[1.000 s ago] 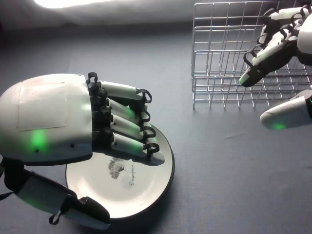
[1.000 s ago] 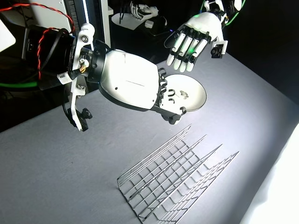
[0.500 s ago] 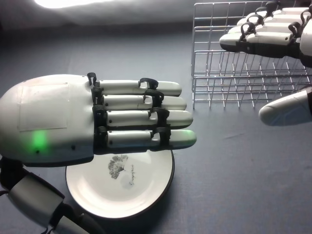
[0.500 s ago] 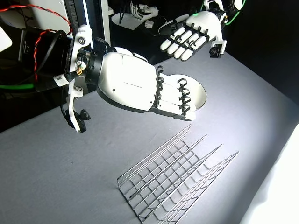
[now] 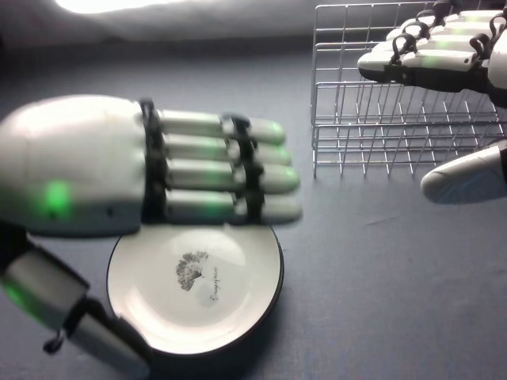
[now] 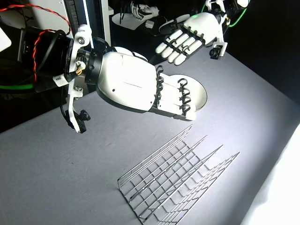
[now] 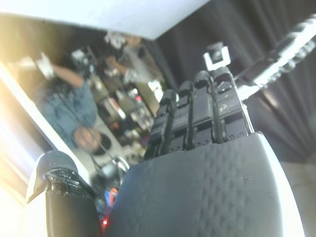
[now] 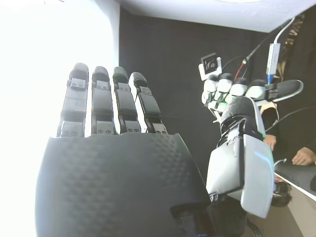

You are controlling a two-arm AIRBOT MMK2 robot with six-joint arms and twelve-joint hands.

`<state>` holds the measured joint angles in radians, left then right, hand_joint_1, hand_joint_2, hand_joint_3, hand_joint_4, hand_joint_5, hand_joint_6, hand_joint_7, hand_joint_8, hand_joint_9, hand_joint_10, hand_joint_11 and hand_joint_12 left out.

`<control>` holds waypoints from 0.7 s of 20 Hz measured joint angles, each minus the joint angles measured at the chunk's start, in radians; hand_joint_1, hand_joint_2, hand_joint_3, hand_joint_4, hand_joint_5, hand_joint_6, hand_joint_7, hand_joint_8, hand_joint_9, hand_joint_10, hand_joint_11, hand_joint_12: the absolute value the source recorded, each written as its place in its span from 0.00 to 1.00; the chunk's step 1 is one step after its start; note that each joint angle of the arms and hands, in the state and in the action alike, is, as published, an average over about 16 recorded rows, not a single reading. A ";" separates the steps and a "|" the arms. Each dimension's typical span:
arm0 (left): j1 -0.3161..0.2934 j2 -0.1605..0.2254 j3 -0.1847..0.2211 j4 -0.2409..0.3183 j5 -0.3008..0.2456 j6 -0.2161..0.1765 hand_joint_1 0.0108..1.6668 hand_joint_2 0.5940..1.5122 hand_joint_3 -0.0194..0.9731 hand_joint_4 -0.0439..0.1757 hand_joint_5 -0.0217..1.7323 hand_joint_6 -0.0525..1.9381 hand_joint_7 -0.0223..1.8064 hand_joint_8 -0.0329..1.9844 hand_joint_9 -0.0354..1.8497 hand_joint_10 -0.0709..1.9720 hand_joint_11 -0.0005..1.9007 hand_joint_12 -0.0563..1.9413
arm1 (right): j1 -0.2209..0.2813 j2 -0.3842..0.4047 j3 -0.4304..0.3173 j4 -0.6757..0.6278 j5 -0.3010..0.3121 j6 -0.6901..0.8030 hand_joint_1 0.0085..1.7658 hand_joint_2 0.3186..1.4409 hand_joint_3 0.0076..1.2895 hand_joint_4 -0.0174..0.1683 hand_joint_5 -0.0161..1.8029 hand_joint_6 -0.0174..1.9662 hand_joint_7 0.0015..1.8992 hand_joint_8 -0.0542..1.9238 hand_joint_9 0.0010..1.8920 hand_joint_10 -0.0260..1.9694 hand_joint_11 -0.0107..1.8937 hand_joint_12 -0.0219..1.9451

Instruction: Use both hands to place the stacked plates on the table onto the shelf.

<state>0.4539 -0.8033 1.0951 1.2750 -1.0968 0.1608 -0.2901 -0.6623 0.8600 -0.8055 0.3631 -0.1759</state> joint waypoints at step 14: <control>-0.012 -0.073 0.239 0.356 -0.172 -0.078 0.01 0.39 0.04 0.20 0.02 0.02 0.02 0.01 0.03 0.04 0.01 0.02 | 0.000 0.000 0.000 0.000 0.006 -0.001 0.01 0.64 0.01 0.08 0.02 0.01 0.01 0.03 0.01 0.01 0.03 0.02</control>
<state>0.4420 -0.8764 1.3340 1.6309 -1.2684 0.0832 -0.2904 -0.6624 0.8600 -0.8056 0.3688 -0.1768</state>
